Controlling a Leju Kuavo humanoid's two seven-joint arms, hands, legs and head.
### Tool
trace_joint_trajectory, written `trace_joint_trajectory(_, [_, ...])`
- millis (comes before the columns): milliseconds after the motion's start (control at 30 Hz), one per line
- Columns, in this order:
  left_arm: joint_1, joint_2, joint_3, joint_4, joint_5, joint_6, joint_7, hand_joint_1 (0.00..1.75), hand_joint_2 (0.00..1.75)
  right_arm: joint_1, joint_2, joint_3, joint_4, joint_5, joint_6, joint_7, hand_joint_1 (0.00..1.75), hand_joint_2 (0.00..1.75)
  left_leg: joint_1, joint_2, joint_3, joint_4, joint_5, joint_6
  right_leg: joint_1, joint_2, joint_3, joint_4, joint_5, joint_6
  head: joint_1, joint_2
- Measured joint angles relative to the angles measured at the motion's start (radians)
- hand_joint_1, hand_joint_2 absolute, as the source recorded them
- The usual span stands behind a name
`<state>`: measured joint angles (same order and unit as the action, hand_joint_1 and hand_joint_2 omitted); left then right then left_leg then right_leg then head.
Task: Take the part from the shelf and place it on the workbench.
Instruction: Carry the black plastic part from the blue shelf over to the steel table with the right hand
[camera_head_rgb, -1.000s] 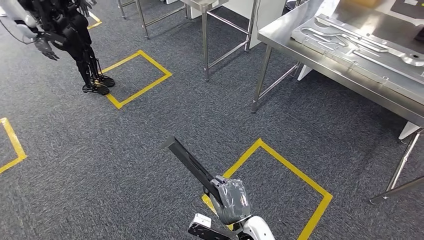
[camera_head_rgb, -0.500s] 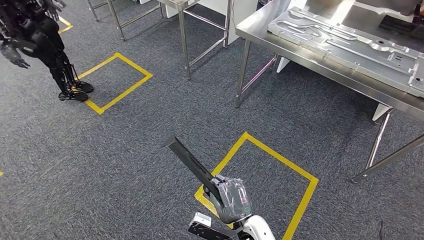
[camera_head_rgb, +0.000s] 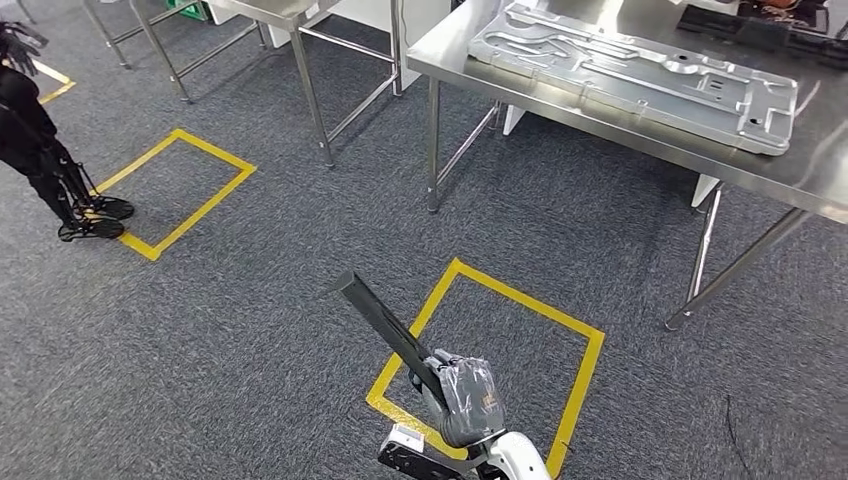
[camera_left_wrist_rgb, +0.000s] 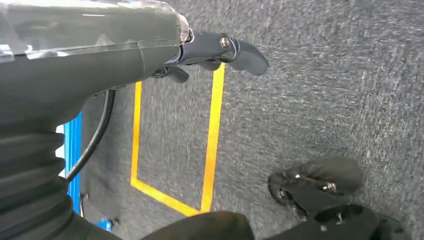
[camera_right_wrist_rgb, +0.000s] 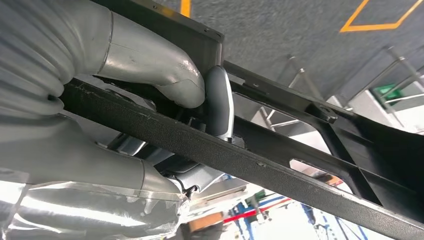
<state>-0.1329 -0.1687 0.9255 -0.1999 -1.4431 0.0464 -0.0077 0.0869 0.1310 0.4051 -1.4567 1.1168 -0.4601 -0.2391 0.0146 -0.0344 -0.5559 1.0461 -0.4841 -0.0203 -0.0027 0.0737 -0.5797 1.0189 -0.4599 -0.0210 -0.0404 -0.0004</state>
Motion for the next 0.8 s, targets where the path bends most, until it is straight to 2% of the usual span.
trace_joint_trajectory(67, [0.003,0.0,0.0,0.0,-0.001,-0.001,0.002,0.0,1.75,0.0,0.0,0.0,-0.001,0.0,0.0,0.001,1.75,1.75,-0.002,-0.016,0.011,-0.032,-0.001,0.007,-0.001,0.012,-0.01,0.003,0.003,0.012,0.0,0.0])
trace_joint_trajectory(133, [0.004,0.0,0.0,0.0,-0.002,-0.001,0.004,0.0,1.75,0.001,0.0,0.0,-0.001,0.0,0.0,0.001,1.75,1.75,-0.001,-0.005,0.012,-0.038,0.004,0.02,-0.003,0.018,-0.014,0.004,0.002,0.024,0.0,0.0])
trace_joint_trajectory(167, [0.004,-0.001,0.0,0.0,-0.001,-0.001,0.004,0.0,1.75,0.001,0.0,0.0,-0.001,0.0,0.0,0.001,1.75,1.75,0.001,0.002,0.013,-0.042,0.007,0.027,-0.003,0.008,-0.021,0.018,-0.009,0.029,0.0,0.0])
trace_joint_trajectory(233, [0.004,-0.002,0.0,0.0,0.0,-0.001,0.005,0.0,1.75,-0.002,0.0,0.0,-0.001,0.0,0.0,0.002,1.75,1.75,0.003,0.021,0.013,-0.048,0.012,0.038,-0.004,-0.029,-0.061,0.104,-0.061,0.036,0.0,0.0])
trace_joint_trajectory(300, [0.008,-0.002,0.0,0.0,0.002,0.0,0.005,0.0,1.75,-0.005,0.0,0.0,-0.001,-0.002,0.0,0.003,1.75,1.75,0.001,0.041,0.012,-0.048,0.012,0.041,-0.006,-0.057,-0.124,0.233,-0.116,0.042,0.0,0.0])
trace_joint_trajectory(333, [0.009,-0.002,0.0,0.0,0.002,0.001,0.005,0.0,1.75,-0.006,0.0,0.0,0.0,-0.003,0.001,0.003,1.75,1.75,0.001,0.052,0.012,-0.048,0.011,0.041,-0.008,-0.063,-0.143,0.27,-0.122,0.045,0.0,0.0])
trace_joint_trajectory(367, [0.01,-0.002,0.001,0.0,0.002,0.002,0.005,0.0,1.75,-0.006,0.0,0.0,0.001,-0.005,0.001,0.003,1.75,1.75,0.001,0.062,0.012,-0.048,0.01,0.04,-0.01,-0.067,-0.142,0.269,-0.11,0.047,0.0,0.0])
trace_joint_trajectory(400, [0.009,-0.002,0.001,0.0,0.003,0.002,0.004,0.0,1.75,-0.006,0.0,-0.001,0.001,-0.006,0.001,0.002,1.75,1.75,0.001,0.071,0.014,-0.047,0.008,0.038,-0.012,-0.072,-0.122,0.229,-0.082,0.048,0.0,0.0])
trace_joint_trajectory(433, [0.007,-0.002,0.001,0.0,0.003,0.003,0.004,0.0,1.75,-0.007,0.0,-0.001,0.002,-0.007,0.001,0.002,1.75,1.75,0.001,0.078,0.016,-0.046,0.006,0.034,-0.013,-0.086,-0.085,0.161,-0.047,0.047,0.0,0.0])
trace_joint_trajectory(500, [0.005,-0.002,0.001,0.0,0.003,0.003,0.002,0.0,1.75,-0.009,0.0,-0.001,0.002,-0.008,0.0,0.0,1.75,1.75,-0.003,0.091,0.02,-0.042,0.0,0.025,-0.007,-0.118,-0.023,0.04,-0.007,0.039,0.0,0.0])
trace_joint_trajectory(533, [0.004,-0.002,0.001,0.0,0.003,0.003,0.001,0.0,1.75,-0.011,0.0,-0.001,0.002,-0.009,0.0,-0.001,1.75,1.75,-0.006,0.097,0.021,-0.041,-0.003,0.019,-0.004,-0.126,-0.009,0.011,-0.002,0.034,0.0,0.0])
trace_joint_trajectory(567, [0.004,-0.002,0.001,0.0,0.003,0.003,0.0,0.0,1.75,-0.012,0.0,-0.001,0.002,-0.01,0.0,-0.001,1.75,1.75,-0.008,0.103,0.022,-0.041,-0.004,0.013,0.0,-0.123,-0.009,0.005,-0.005,0.029,0.0,0.0])
trace_joint_trajectory(633, [0.002,-0.002,0.001,0.0,0.003,0.003,-0.001,0.0,1.75,-0.012,0.001,-0.002,0.002,-0.011,-0.001,-0.002,1.75,1.75,-0.005,0.113,0.025,-0.041,-0.008,0.001,-0.002,-0.103,-0.01,0.001,-0.001,0.016,0.0,0.0])
trace_joint_trajectory(667, [0.001,-0.002,0.001,0.0,0.003,0.003,-0.001,0.0,1.75,-0.012,0.001,-0.002,0.002,-0.012,-0.002,-0.002,1.75,1.75,-0.003,0.107,0.023,-0.032,-0.018,-0.004,-0.004,-0.094,-0.009,-0.002,0.001,0.01,0.0,0.0])
trace_joint_trajectory(700, [0.0,-0.002,0.001,0.0,0.003,0.004,-0.002,0.0,1.75,-0.013,0.002,-0.003,0.001,-0.012,-0.003,-0.002,1.75,1.75,-0.001,0.094,0.012,-0.003,-0.038,-0.009,-0.006,-0.087,-0.008,-0.005,0.003,0.004,0.0,0.0])
trace_joint_trajectory(733, [0.0,-0.002,0.001,0.0,0.004,0.004,-0.002,0.0,1.75,-0.014,0.003,-0.003,0.001,-0.014,-0.004,-0.002,1.75,1.75,0.001,0.076,-0.011,0.048,-0.068,-0.012,-0.008,-0.08,-0.006,-0.007,0.005,0.0,0.0,0.0])
trace_joint_trajectory(800, [-0.002,-0.002,0.001,0.0,0.005,0.005,-0.004,0.0,1.75,-0.015,0.004,-0.005,0.002,-0.017,-0.005,-0.003,1.75,1.75,0.001,0.052,-0.077,0.19,-0.13,-0.015,-0.006,-0.065,-0.007,-0.006,0.005,-0.004,0.0,0.0])
